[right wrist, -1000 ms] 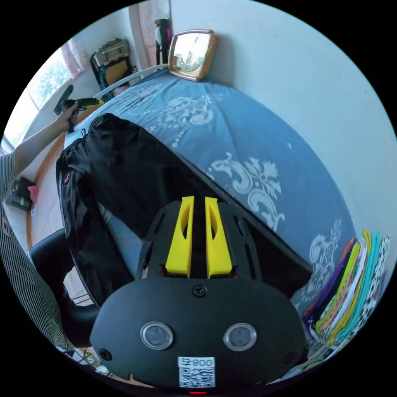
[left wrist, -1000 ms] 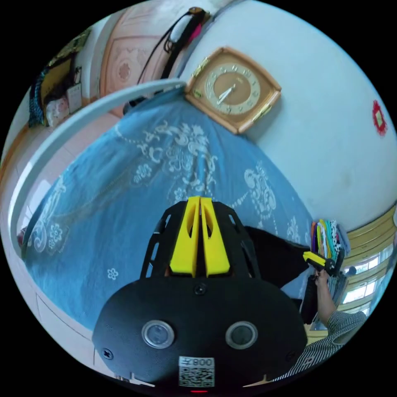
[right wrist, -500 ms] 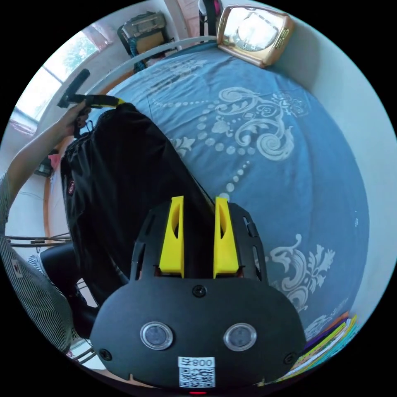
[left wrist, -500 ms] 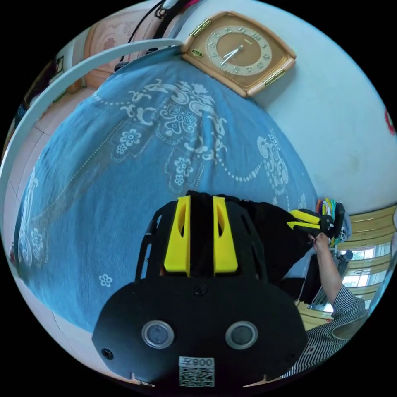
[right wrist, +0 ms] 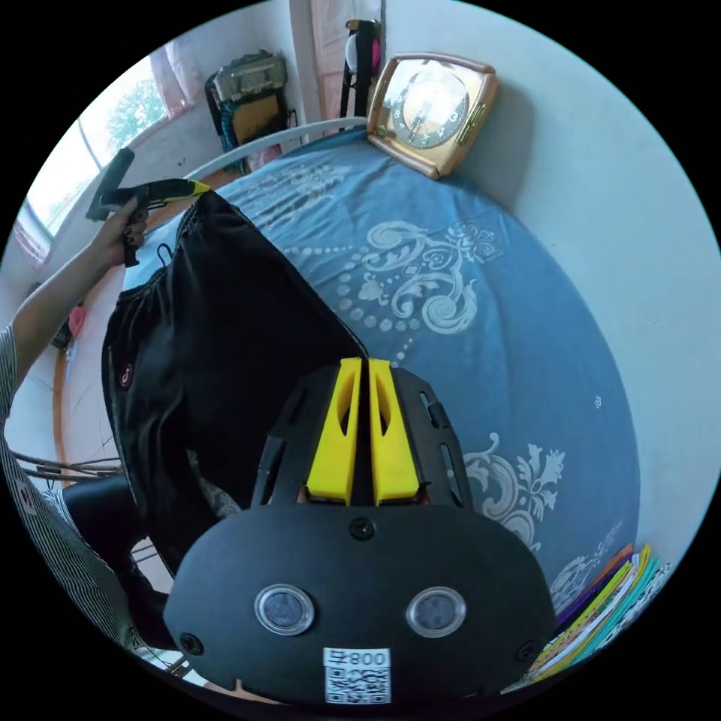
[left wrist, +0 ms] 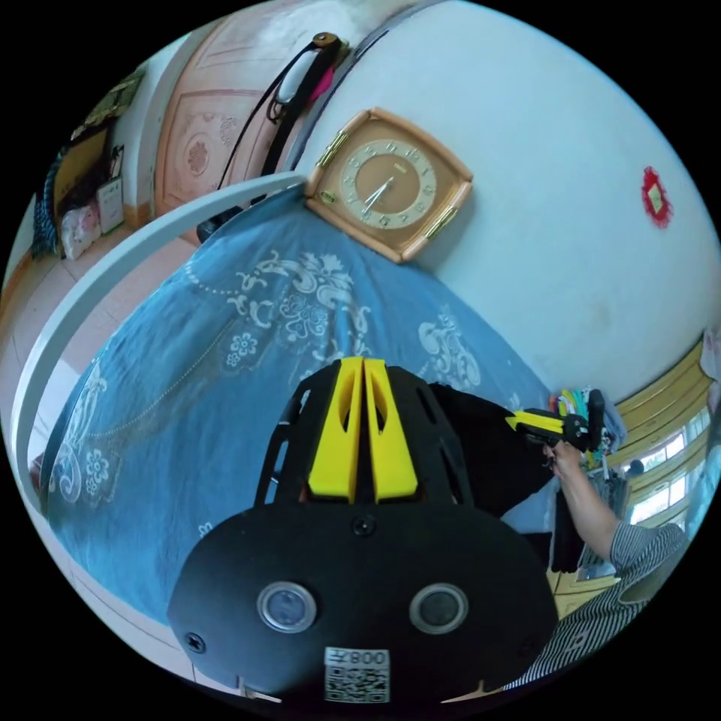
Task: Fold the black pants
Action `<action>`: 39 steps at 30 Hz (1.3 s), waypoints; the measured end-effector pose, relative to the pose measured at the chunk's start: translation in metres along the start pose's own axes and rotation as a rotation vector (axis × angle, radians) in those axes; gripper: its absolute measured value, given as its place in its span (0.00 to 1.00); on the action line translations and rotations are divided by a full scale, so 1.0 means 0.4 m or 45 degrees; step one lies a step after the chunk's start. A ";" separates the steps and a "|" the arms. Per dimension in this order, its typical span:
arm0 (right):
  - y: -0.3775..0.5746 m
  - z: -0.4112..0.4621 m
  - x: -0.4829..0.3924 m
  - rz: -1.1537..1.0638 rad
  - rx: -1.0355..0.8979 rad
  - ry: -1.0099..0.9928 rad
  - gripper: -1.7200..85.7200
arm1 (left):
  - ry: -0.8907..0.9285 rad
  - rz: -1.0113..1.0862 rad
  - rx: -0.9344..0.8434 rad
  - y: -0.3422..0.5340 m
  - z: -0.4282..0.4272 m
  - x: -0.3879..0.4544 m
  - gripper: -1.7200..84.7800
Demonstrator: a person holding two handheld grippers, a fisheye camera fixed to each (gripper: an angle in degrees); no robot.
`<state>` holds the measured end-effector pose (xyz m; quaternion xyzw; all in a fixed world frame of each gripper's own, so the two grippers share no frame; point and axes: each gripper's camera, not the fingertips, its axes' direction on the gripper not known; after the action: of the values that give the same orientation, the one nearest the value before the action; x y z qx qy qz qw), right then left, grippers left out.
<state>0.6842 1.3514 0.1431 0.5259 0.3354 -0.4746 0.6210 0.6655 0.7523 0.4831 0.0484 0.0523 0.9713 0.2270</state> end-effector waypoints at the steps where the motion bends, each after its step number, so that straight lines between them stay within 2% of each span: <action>1: -0.006 0.019 0.006 0.006 -0.022 0.007 0.05 | -0.026 0.001 -0.030 0.001 0.020 0.004 0.02; 3: -0.018 0.117 0.033 0.038 -0.180 0.027 0.07 | -0.188 -0.093 -0.146 0.021 0.091 0.016 0.03; 4: -0.015 0.133 0.041 0.050 -0.202 0.043 0.07 | -0.190 -0.097 -0.149 0.027 0.098 0.023 0.03; 10: 0.119 0.033 0.152 0.204 -0.040 0.047 0.08 | -0.031 -0.020 -0.100 0.138 0.070 0.118 0.06; 13: 0.246 -0.040 0.199 0.266 0.029 -0.030 0.08 | 0.030 -0.049 -0.112 0.238 0.046 0.151 0.07; 17: 0.481 -0.111 0.154 0.239 0.029 -0.122 0.08 | 0.164 -0.055 -0.205 0.396 0.060 0.253 0.08; 22: 0.735 -0.134 0.084 0.206 -0.154 0.102 0.09 | 0.311 0.199 -0.395 0.524 0.176 0.523 0.09; 25: 0.888 -0.174 0.142 0.321 -0.216 0.182 0.09 | 0.405 0.464 -0.502 0.577 0.284 0.755 0.10; 29: 1.152 -0.281 0.336 0.690 -0.190 0.289 0.09 | 0.255 0.871 -0.592 0.653 0.413 1.045 0.10; 32: 1.368 -0.347 0.510 0.993 -0.138 0.284 0.10 | 0.123 1.021 -0.668 0.710 0.496 1.173 0.10; 34: 1.471 -0.366 0.596 1.115 -0.120 0.289 0.11 | 0.048 1.047 -0.742 0.746 0.545 1.224 0.09; 39: 1.634 -0.313 0.782 1.257 -0.196 0.260 0.11 | -0.024 1.022 -0.714 0.814 0.582 1.339 0.05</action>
<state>1.4118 1.3966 0.0480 0.6182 0.1397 -0.0448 0.7722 0.0733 0.7195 0.7915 0.0105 -0.2360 0.9584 -0.1604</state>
